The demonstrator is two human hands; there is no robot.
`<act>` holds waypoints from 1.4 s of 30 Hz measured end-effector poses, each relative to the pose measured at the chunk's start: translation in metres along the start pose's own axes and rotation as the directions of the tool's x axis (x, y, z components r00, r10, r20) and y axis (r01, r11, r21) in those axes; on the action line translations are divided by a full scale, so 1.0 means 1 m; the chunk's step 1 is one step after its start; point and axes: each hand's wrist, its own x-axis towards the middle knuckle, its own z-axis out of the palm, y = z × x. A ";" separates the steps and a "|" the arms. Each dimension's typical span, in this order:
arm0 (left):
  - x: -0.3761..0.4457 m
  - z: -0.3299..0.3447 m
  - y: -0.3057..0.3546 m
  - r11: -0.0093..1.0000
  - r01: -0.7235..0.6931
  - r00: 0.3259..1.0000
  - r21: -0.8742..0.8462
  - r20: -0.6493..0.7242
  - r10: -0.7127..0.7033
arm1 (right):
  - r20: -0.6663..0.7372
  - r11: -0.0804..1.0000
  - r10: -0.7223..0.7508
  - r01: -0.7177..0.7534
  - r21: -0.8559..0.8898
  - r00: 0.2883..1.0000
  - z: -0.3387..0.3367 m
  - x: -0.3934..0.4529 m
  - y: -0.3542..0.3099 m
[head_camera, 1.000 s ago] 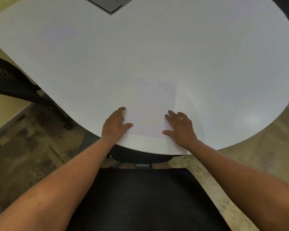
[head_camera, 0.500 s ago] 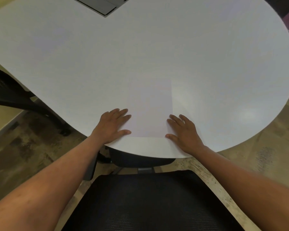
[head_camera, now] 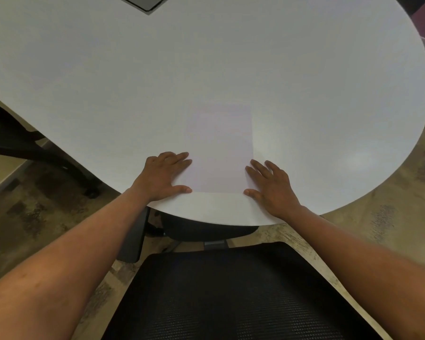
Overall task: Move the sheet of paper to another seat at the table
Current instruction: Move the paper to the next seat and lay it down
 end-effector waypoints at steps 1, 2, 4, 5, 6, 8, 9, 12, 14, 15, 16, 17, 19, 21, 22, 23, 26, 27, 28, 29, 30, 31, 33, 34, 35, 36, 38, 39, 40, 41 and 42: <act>0.000 0.001 -0.001 1.000 -0.001 1.000 -0.004 -0.005 0.001 | -0.001 1.000 0.002 -0.002 0.000 1.000 0.000 0.001 0.000; 0.000 0.001 -0.002 1.000 -0.004 1.000 -0.007 -0.009 0.003 | -0.003 1.000 0.005 -0.004 0.004 1.000 0.001 0.001 0.000; 0.000 0.001 -0.003 1.000 -0.008 1.000 -0.008 -0.014 0.007 | -0.005 1.000 0.007 -0.007 0.015 1.000 0.001 0.001 0.000; 0.001 0.001 -0.004 1.000 -0.010 1.000 -0.006 -0.013 0.010 | -0.004 1.000 0.006 -0.006 0.019 1.000 0.001 0.000 0.000; 0.001 0.001 -0.004 1.000 -0.012 1.000 -0.003 -0.011 0.012 | -0.003 1.000 0.005 -0.005 0.023 1.000 0.002 0.000 0.000; 0.002 0.001 -0.004 1.000 -0.015 1.000 0.002 -0.012 0.015 | 0.000 0.999 0.008 -0.008 0.034 1.000 0.003 -0.001 0.000; 0.002 0.001 -0.003 1.000 -0.015 1.000 0.005 -0.015 0.015 | -0.001 0.999 0.009 -0.009 0.038 1.000 0.003 -0.001 0.001; 0.002 0.003 -0.001 1.000 -0.008 1.000 0.006 -0.021 0.008 | -0.009 0.999 0.010 -0.010 0.033 1.000 0.002 -0.001 0.002; 0.003 0.003 0.000 1.000 -0.003 1.000 0.000 -0.029 0.003 | -0.014 1.000 0.006 -0.006 0.029 1.000 0.002 0.000 0.002; 0.003 0.003 0.000 1.000 -0.004 1.000 0.002 -0.030 0.004 | -0.015 1.000 0.005 -0.005 0.030 1.000 0.002 0.000 0.002; 0.004 0.002 0.000 1.000 -0.004 1.000 0.007 -0.028 0.005 | -0.017 0.999 0.004 -0.004 0.032 1.000 0.002 0.000 0.002; 0.004 0.002 0.000 1.000 -0.004 1.000 0.013 -0.023 0.005 | -0.018 0.999 0.004 -0.004 0.034 1.000 0.003 0.000 0.002; 0.004 0.001 -0.001 1.000 -0.006 1.000 0.021 -0.007 0.006 | -0.019 0.999 0.006 -0.006 0.039 1.000 0.004 -0.001 0.001; 0.003 0.000 -0.002 1.000 -0.007 1.000 0.023 0.006 0.007 | -0.024 0.999 0.005 -0.004 0.038 1.000 0.004 0.000 0.001; 0.003 0.000 -0.003 1.000 -0.008 1.000 0.024 0.013 0.008 | -0.024 0.999 0.006 -0.005 0.035 1.000 0.004 0.000 0.001; 0.004 -0.001 -0.003 1.000 -0.012 1.000 0.026 0.018 0.011 | -0.019 0.999 0.009 -0.008 0.033 1.000 0.003 0.000 0.001; 0.003 -0.002 -0.004 1.000 -0.015 1.000 0.023 0.020 0.015 | -0.003 1.000 0.019 -0.019 0.019 1.000 0.000 0.000 0.001; 0.003 -0.003 -0.003 1.000 -0.012 1.000 0.021 0.018 0.012 | -0.003 1.000 0.019 -0.019 0.011 1.000 0.000 0.000 0.002; 0.003 -0.003 -0.003 1.000 -0.010 1.000 0.020 0.014 0.009 | -0.003 1.000 0.017 -0.017 0.003 1.000 0.000 0.000 0.002; 0.002 -0.003 -0.002 1.000 -0.008 1.000 0.020 0.011 0.008 | -0.002 1.000 0.016 -0.016 -0.002 1.000 0.000 0.001 0.002; 0.002 -0.003 -0.001 1.000 -0.008 1.000 0.020 0.010 0.008 | -0.002 1.000 0.016 -0.016 -0.007 1.000 0.000 0.001 0.003; 0.003 -0.003 -0.001 1.000 -0.010 1.000 0.021 0.011 0.010 | -0.001 1.000 0.017 -0.017 -0.012 1.000 0.001 0.001 0.003; 0.004 -0.004 -0.001 1.000 -0.014 1.000 0.024 0.018 0.014 | -0.002 1.000 0.020 -0.020 -0.022 1.000 0.002 0.001 0.003; 0.005 -0.005 -0.001 1.000 -0.015 1.000 0.028 0.023 0.014 | -0.005 0.999 0.021 -0.021 -0.024 1.000 0.002 0.001 0.003; 0.005 -0.006 -0.001 0.999 -0.013 1.000 0.032 0.027 0.013 | -0.009 0.999 0.022 -0.023 -0.024 1.000 0.002 0.001 0.002; 0.006 -0.007 -0.001 0.999 -0.012 0.999 0.036 0.032 0.010 | -0.012 0.999 0.022 -0.022 -0.025 1.000 0.002 0.000 0.002; 0.007 -0.009 0.000 0.999 -0.012 0.999 0.045 0.040 0.010 | -0.015 0.999 0.017 -0.017 -0.028 1.000 0.002 0.001 0.001; 0.008 -0.011 0.000 0.999 -0.015 0.999 0.048 0.045 0.013 | -0.013 1.000 0.017 -0.017 -0.026 1.000 0.002 0.001 0.001; 0.008 -0.012 0.001 0.999 -0.017 0.999 0.050 0.052 0.015 | -0.008 1.000 0.017 -0.017 -0.023 1.000 0.002 0.001 0.001; 0.009 -0.012 0.000 0.998 -0.019 0.998 0.052 0.057 0.016 | -0.006 1.000 0.017 -0.017 -0.022 1.000 0.002 0.001 0.001; 0.009 -0.013 0.000 0.998 -0.021 0.998 0.055 0.059 0.018 | -0.006 1.000 0.014 -0.015 -0.025 1.000 0.001 0.001 0.002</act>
